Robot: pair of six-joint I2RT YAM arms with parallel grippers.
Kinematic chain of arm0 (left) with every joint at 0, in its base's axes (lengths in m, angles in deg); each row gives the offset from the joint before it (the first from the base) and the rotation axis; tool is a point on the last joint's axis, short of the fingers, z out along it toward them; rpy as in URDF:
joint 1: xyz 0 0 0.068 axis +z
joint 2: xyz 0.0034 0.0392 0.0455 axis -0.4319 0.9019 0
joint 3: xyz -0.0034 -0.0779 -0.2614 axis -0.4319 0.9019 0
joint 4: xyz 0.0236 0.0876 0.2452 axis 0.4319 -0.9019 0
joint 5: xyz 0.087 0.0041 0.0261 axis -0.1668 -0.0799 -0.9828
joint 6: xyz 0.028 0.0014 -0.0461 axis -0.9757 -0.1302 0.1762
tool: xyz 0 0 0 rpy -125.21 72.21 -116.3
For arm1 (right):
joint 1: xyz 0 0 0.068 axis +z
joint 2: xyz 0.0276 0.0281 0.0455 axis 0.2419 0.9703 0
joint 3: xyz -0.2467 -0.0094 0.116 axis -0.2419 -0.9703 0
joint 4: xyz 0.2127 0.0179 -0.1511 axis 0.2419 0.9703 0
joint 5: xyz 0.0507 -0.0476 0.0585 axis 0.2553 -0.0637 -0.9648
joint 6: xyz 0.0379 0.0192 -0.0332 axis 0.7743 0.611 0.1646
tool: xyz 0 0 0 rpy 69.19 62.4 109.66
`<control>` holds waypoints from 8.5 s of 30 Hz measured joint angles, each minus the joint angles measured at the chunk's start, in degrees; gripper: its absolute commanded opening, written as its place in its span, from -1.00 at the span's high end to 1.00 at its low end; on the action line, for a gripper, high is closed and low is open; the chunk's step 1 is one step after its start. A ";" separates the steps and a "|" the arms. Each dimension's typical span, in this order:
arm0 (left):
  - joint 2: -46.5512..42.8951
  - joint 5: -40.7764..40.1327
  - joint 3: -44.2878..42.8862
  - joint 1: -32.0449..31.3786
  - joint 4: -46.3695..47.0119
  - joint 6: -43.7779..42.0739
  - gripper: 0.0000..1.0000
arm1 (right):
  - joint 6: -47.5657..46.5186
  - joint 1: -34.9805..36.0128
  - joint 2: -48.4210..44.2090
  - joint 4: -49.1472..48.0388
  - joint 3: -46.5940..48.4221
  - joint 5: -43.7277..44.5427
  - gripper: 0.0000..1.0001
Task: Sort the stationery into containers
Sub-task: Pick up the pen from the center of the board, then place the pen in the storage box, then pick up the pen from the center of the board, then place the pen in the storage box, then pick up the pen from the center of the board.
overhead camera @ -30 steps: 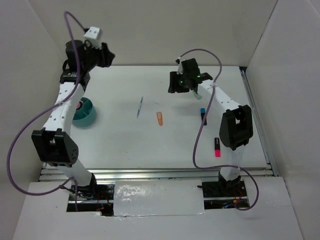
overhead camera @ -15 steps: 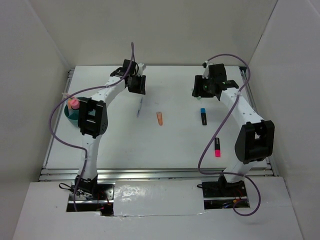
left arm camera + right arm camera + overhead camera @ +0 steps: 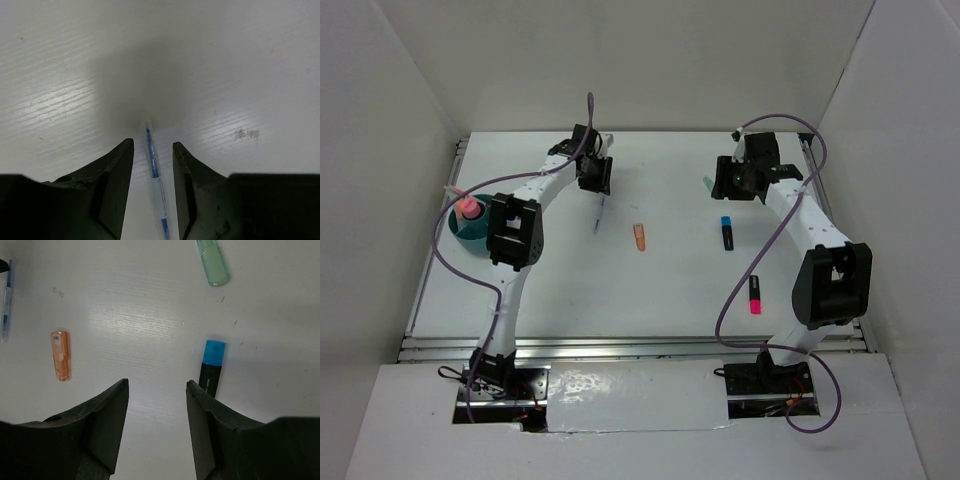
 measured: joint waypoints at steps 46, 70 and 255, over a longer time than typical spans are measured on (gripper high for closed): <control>-38.51 36.87 50.42 39.04 73.05 13.81 1.00 | -1.49 4.98 1.29 0.09 1.90 -1.57 -0.10; -36.81 45.35 61.18 45.51 88.85 9.94 0.97 | -4.76 8.17 1.29 0.04 2.19 2.23 -0.10; -51.54 7.37 43.58 28.39 13.03 -16.55 -0.39 | -8.90 -8.59 6.51 24.04 -17.38 6.40 -0.10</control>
